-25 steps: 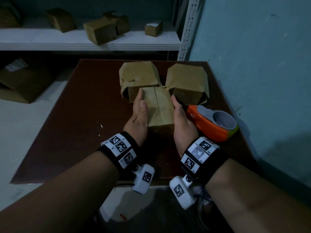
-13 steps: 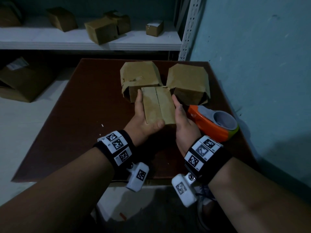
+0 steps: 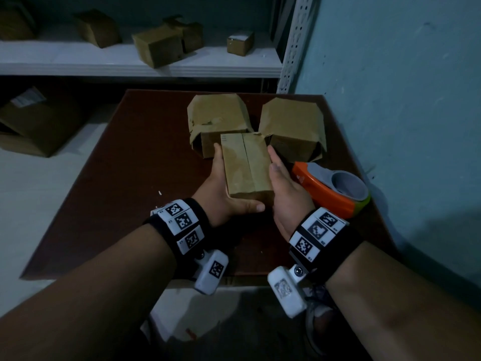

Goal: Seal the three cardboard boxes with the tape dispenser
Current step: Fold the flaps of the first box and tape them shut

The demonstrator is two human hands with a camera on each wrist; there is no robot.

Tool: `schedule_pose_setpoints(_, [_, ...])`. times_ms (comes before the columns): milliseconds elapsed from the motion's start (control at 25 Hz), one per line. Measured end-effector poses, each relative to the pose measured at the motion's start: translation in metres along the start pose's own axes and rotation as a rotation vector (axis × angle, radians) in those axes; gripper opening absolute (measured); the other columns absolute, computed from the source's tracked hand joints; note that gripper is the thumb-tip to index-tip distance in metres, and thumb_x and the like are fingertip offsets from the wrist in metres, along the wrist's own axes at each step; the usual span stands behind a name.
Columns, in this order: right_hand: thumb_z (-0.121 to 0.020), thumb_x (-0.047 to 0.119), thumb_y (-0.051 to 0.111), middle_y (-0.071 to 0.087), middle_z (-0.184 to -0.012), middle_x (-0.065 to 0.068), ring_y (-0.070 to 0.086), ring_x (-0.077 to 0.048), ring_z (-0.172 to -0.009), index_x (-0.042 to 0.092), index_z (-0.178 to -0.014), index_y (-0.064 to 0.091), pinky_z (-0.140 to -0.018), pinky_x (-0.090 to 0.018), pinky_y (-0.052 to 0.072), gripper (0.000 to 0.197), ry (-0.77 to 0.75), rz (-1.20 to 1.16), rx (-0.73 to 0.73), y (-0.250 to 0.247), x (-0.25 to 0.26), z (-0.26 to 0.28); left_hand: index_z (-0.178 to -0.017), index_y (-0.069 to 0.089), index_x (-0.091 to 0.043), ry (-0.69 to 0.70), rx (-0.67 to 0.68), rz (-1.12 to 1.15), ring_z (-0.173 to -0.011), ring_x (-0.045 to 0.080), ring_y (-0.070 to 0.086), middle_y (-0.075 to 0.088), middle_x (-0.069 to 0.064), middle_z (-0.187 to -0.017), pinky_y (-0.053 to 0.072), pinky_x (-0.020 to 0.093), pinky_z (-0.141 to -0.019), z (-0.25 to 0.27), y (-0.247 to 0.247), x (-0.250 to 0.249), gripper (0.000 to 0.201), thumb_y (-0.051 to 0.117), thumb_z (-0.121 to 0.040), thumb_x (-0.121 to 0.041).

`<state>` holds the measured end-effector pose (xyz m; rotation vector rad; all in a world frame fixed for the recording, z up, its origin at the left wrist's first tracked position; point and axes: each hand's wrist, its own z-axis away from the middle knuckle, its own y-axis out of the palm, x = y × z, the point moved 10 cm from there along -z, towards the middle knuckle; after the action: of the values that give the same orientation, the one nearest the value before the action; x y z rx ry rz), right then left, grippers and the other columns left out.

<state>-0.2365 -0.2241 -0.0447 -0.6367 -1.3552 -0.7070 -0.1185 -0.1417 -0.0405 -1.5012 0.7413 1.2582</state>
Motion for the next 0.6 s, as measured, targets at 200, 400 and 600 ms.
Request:
schedule_pose_setpoints(200, [-0.087, 0.066, 0.061, 0.048, -0.158, 0.015, 0.047, -0.012, -0.144, 0.067, -0.140, 0.050, -0.123, -0.048, 0.034, 0.055, 0.035, -0.005, 0.019, -0.001, 0.002, -0.003, -0.163, -0.022, -0.027, -0.049, -0.056, -0.091, -0.127, -0.025, 0.035, 0.031, -0.034, -0.150, 0.032, -0.003, -0.097, 0.007, -0.010, -0.011, 0.160, 0.099, -0.058, -0.040])
schedule_pose_setpoints(400, [-0.100, 0.025, 0.062, 0.069, -0.121, 0.014, 0.068, 0.010, -0.105, 0.030, -0.141, 0.062, -0.100, -0.029, 0.055, 0.041, 0.042, -0.048, -0.057, -0.023, 0.023, -0.001, -0.165, 0.014, -0.041, -0.100, -0.147, -0.277, -0.149, 0.013, 0.037, 0.039, -0.010, -0.163, 0.030, 0.029, -0.118, 0.018, -0.044, -0.023, 0.143, 0.102, -0.053, -0.041])
schedule_pose_setpoints(600, [-0.094, 0.026, 0.077, 0.057, -0.148, 0.006, 0.059, -0.008, -0.128, 0.029, -0.153, 0.046, -0.106, -0.035, 0.051, 0.066, -0.011, 0.179, -0.093, -0.037, 0.031, 0.001, -0.141, 0.049, -0.064, -0.066, -0.026, -0.222, -0.138, 0.007, 0.051, 0.055, -0.020, -0.146, 0.044, 0.048, -0.118, 0.033, -0.054, -0.029, 0.096, 0.097, -0.068, -0.027])
